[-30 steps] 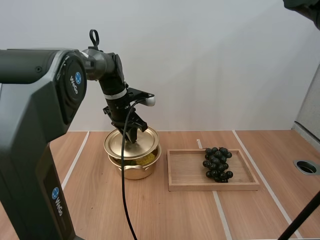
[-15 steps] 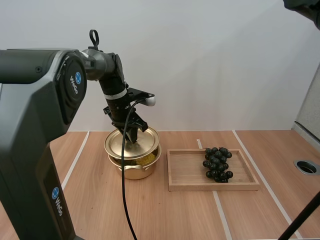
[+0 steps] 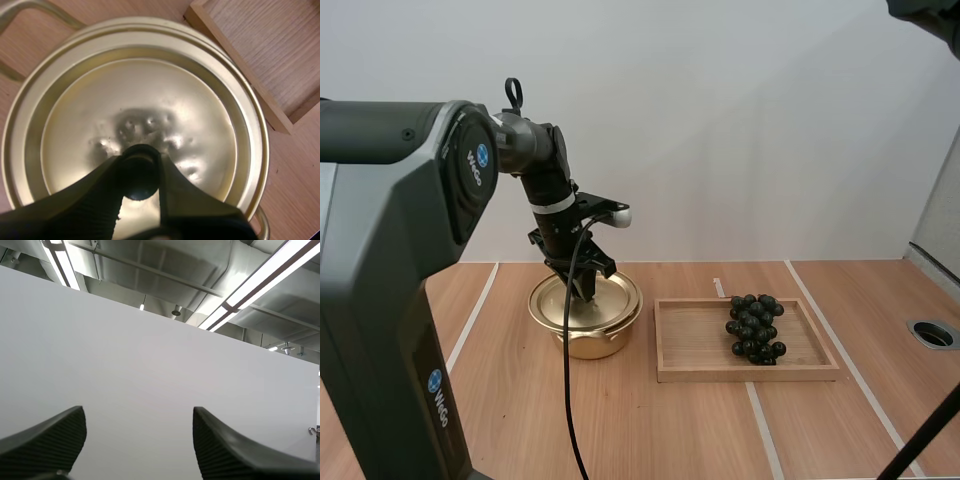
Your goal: Open the pot, put the pineapple inside, and close it
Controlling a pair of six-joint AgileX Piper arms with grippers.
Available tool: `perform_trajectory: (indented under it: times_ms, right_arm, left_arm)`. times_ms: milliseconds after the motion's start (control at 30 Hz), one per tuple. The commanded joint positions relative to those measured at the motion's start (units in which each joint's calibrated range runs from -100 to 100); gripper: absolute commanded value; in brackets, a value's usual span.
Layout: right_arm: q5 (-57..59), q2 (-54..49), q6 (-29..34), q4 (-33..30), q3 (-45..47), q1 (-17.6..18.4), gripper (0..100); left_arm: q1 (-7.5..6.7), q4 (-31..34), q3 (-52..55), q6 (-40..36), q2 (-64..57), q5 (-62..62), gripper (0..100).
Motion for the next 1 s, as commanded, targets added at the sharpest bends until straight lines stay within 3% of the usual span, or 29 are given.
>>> perform_trajectory:
  times_ms: [0,200,500,967]
  right_arm:
    - [-0.48,-0.54,-0.39,0.05,-0.28,-0.29,100]
    - [-0.48,-0.54,-0.39,0.05,-0.28,-0.29,100]
    - [-0.48,-0.54,-0.39,0.05,-0.28,-0.29,100]
    - [0.2,-0.54,-0.49,0.05,-0.28,-0.29,100]
  left_arm:
    - [0.0,-0.8,0.52,0.16,0.57,1.06,0]
    - [0.0,-0.8,0.52,0.16,0.57,0.59,0]
    - [0.0,-1.9,0.52,0.16,0.57,-9.8,0]
    - [0.0,-0.84,0.52,0.57,0.97,-2.47,0]
